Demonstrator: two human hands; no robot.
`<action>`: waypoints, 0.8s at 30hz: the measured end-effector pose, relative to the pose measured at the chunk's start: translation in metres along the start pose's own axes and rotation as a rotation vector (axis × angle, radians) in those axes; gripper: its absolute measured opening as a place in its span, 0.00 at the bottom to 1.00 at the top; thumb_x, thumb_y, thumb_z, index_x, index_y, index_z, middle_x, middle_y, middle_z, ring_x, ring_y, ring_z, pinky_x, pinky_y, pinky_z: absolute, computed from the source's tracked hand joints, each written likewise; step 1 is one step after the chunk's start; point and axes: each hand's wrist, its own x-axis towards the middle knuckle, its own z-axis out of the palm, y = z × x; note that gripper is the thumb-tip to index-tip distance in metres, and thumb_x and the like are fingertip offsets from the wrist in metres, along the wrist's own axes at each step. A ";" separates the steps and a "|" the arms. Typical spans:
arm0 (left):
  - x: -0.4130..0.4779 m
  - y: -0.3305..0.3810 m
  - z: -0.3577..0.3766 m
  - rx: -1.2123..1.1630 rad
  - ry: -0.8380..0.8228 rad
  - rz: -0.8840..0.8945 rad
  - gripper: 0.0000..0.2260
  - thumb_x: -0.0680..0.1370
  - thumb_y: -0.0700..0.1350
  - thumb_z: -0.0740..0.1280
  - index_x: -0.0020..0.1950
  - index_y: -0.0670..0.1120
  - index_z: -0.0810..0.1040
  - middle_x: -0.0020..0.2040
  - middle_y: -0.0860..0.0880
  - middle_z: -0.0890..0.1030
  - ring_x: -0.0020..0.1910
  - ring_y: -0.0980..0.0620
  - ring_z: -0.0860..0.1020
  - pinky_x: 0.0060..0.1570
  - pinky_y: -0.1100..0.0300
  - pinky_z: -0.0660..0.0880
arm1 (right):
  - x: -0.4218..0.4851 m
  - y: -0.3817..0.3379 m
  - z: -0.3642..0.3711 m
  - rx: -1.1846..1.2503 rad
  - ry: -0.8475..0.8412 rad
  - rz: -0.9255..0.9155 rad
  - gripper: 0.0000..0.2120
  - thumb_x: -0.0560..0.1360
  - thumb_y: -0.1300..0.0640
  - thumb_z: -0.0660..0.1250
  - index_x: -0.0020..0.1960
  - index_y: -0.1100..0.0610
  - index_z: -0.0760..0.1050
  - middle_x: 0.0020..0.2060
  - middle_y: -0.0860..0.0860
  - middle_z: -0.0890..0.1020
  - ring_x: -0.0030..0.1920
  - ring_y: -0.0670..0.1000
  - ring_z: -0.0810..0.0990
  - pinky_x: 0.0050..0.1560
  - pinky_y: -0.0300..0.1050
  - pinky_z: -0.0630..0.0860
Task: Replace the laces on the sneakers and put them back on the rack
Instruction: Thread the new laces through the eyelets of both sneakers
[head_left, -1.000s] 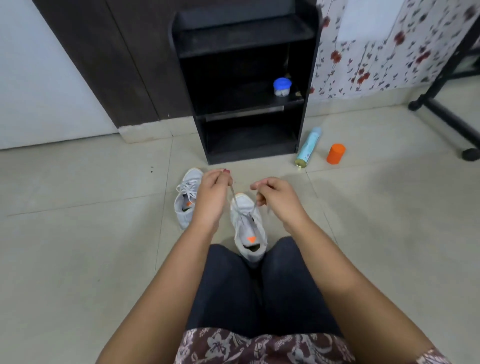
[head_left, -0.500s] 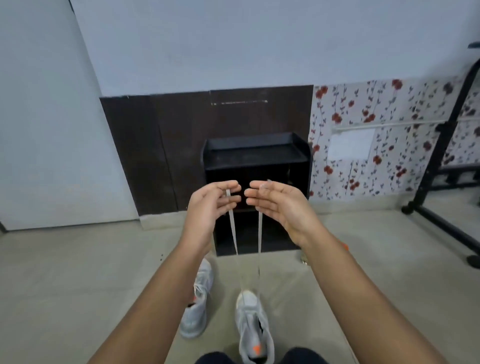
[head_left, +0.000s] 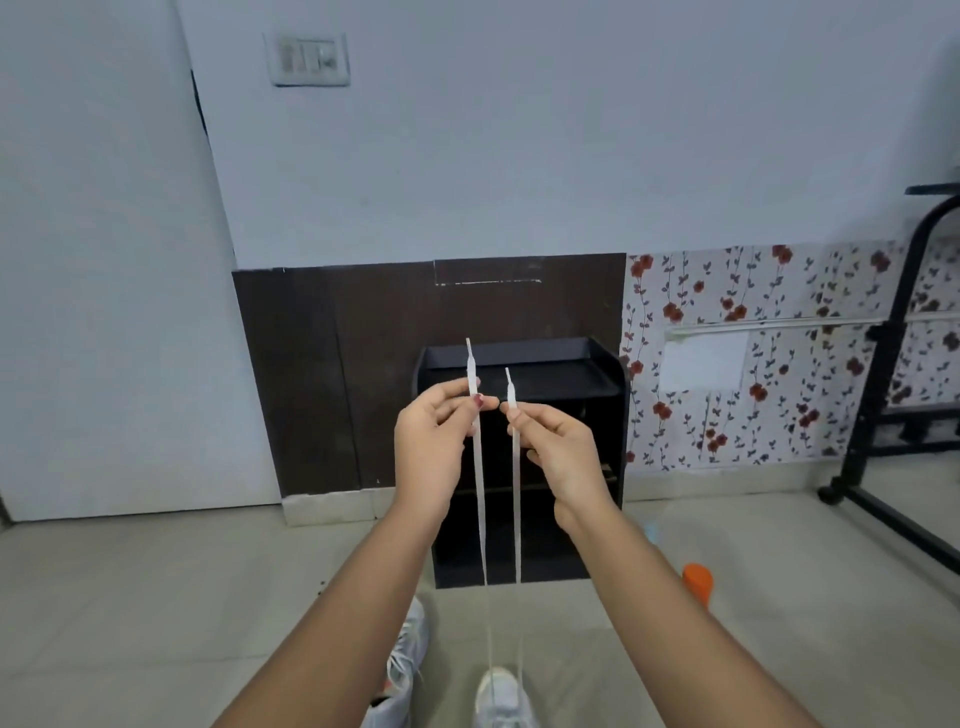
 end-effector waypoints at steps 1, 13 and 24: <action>0.001 0.002 0.001 -0.017 0.004 -0.013 0.07 0.78 0.41 0.66 0.54 0.48 0.81 0.42 0.54 0.85 0.34 0.64 0.76 0.39 0.67 0.71 | 0.001 -0.001 0.002 0.013 0.008 -0.014 0.06 0.76 0.54 0.68 0.50 0.51 0.83 0.44 0.46 0.84 0.49 0.43 0.81 0.47 0.36 0.72; 0.022 0.011 0.011 -0.095 -0.009 -0.113 0.05 0.77 0.45 0.69 0.48 0.52 0.84 0.37 0.56 0.81 0.34 0.59 0.74 0.37 0.65 0.78 | 0.016 -0.008 0.012 0.055 0.046 -0.177 0.06 0.76 0.59 0.69 0.50 0.52 0.82 0.43 0.47 0.85 0.46 0.40 0.82 0.44 0.30 0.75; -0.022 -0.013 -0.001 -0.207 -0.132 -0.231 0.08 0.79 0.41 0.64 0.47 0.43 0.82 0.36 0.49 0.82 0.34 0.55 0.79 0.38 0.61 0.79 | -0.015 0.013 -0.011 0.089 -0.019 0.041 0.05 0.77 0.58 0.66 0.49 0.55 0.81 0.35 0.49 0.82 0.31 0.47 0.78 0.34 0.40 0.78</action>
